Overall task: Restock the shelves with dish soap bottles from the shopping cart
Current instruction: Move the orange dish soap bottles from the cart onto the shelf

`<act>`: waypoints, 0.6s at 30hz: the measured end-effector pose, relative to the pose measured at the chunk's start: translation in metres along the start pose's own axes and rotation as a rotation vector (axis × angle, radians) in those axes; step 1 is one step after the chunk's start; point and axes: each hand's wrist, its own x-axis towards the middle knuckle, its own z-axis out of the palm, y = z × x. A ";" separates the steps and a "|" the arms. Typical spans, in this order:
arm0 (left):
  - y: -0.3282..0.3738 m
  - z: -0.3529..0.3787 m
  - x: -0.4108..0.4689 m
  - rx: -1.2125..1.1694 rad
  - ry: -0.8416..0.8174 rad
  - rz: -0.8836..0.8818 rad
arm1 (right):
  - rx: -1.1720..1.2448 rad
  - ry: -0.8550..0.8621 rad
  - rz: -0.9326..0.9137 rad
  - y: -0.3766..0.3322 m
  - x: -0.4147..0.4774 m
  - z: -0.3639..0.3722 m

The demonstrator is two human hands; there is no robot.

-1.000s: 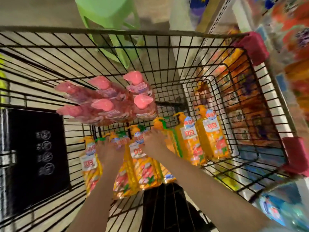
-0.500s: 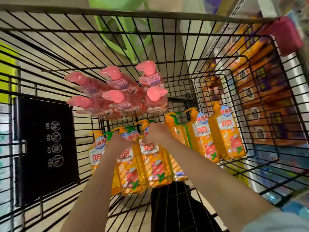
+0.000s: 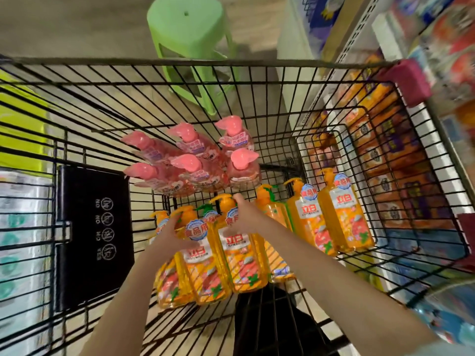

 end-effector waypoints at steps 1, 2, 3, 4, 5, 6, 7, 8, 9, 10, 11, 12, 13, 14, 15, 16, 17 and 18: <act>-0.005 -0.001 0.002 0.044 -0.001 -0.013 | -0.011 -0.005 0.005 0.001 -0.001 0.000; -0.007 -0.001 0.003 0.074 -0.013 -0.026 | -0.034 -0.007 0.009 0.002 -0.001 0.000; -0.004 -0.001 0.000 0.096 -0.032 -0.040 | -0.072 -0.006 0.008 0.003 -0.002 0.000; 0.000 -0.001 -0.004 0.111 -0.053 -0.058 | -0.114 -0.004 0.009 0.004 -0.002 0.001; 0.003 0.000 -0.006 0.128 -0.082 -0.054 | -0.151 -0.002 0.013 0.006 -0.002 0.002; 0.006 0.002 -0.009 0.144 -0.101 -0.058 | -0.175 -0.005 0.024 0.007 -0.002 0.003; 0.005 0.004 -0.010 0.160 -0.111 -0.049 | -0.193 -0.008 0.031 0.008 -0.001 0.005; 0.005 0.006 -0.013 0.187 -0.107 -0.040 | -0.213 -0.013 0.039 0.009 -0.002 0.007; 0.002 0.009 -0.016 0.217 -0.098 -0.020 | -0.244 -0.016 0.040 0.010 -0.003 0.009; -0.001 0.012 -0.019 0.223 -0.089 -0.011 | -0.278 -0.023 0.042 0.009 -0.005 0.011; -0.004 0.014 -0.023 0.232 -0.086 0.003 | -0.312 -0.027 0.037 0.010 -0.007 0.014; -0.006 0.017 -0.027 0.243 -0.084 0.012 | -0.331 -0.031 0.037 0.011 -0.010 0.017; -0.006 0.019 -0.033 0.263 -0.081 0.029 | -0.338 -0.040 0.042 0.012 -0.013 0.019; -0.007 0.021 -0.037 0.269 -0.076 0.031 | -0.336 -0.052 0.053 0.013 -0.016 0.022; -0.006 0.023 -0.043 0.278 -0.064 0.029 | -0.327 -0.060 0.058 0.015 -0.020 0.023; -0.006 0.025 -0.049 0.291 -0.056 0.023 | -0.312 -0.059 0.057 0.016 -0.023 0.025; -0.004 0.028 -0.056 0.318 -0.044 0.023 | -0.302 -0.055 0.052 0.018 -0.027 0.026; -0.005 0.030 -0.060 0.334 -0.029 0.020 | -0.283 -0.051 0.047 0.019 -0.032 0.026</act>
